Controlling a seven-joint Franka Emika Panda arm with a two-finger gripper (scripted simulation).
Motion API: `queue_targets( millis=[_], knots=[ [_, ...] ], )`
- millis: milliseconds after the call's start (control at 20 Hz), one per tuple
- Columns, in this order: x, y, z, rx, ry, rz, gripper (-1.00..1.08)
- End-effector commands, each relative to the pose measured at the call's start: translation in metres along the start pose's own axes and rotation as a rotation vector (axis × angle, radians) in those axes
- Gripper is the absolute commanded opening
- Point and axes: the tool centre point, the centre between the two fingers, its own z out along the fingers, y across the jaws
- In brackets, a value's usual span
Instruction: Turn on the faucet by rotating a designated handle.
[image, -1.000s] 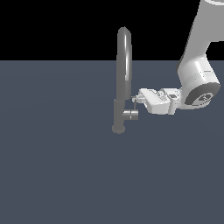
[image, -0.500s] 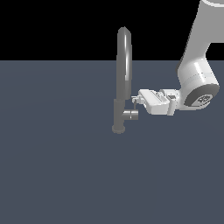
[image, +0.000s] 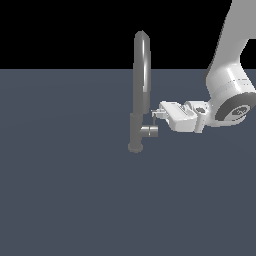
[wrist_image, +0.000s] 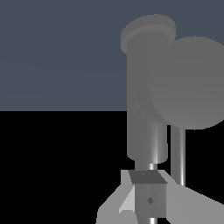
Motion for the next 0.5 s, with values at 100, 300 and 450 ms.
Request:
queue_targets(
  millis=[100,300,450],
  knots=[
    [0.000,0.003,0.000,0.003,0.002,0.000,-1.00],
    [-0.001,0.015,0.000,0.002,0.001,0.000,-1.00],
    [-0.001,0.024,0.000,0.001,0.001,0.000,-1.00]
  ],
)
